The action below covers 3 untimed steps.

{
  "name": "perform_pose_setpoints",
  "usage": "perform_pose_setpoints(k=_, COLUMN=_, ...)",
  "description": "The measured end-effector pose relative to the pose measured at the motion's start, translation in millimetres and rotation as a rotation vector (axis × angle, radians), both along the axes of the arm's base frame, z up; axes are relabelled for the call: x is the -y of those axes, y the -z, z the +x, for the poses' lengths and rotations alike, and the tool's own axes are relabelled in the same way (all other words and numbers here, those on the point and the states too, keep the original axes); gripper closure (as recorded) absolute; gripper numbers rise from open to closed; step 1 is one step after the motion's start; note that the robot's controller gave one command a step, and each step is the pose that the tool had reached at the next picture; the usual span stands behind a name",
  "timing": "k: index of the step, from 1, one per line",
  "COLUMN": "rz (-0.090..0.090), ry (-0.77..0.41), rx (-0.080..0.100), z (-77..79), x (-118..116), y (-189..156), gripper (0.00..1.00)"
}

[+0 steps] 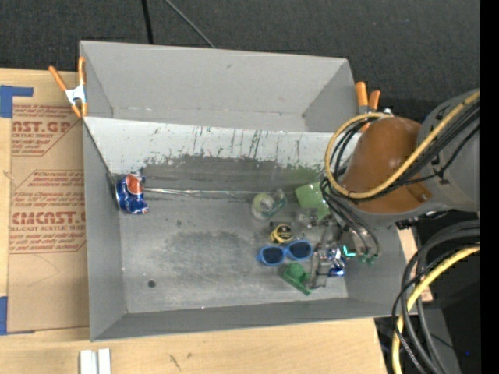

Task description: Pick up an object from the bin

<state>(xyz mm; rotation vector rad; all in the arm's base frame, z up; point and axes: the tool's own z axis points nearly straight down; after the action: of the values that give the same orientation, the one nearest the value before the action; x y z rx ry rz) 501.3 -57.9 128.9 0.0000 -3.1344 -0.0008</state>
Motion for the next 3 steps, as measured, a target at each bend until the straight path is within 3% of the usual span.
perform_pose_setpoints(k=1, rz=0.001, ry=0.004, rx=-0.004, z=31.8, x=-2.7, y=60.5, gripper=0.0)
perform_pose_setpoints(k=2, rz=0.0, ry=0.003, rx=-0.002, z=32.1, x=-2.7, y=56.1, gripper=1.0)
perform_pose_setpoints(k=3, rz=-0.001, ry=0.019, rx=0.018, z=56.3, x=-3.8, y=-51.7, gripper=1.0)
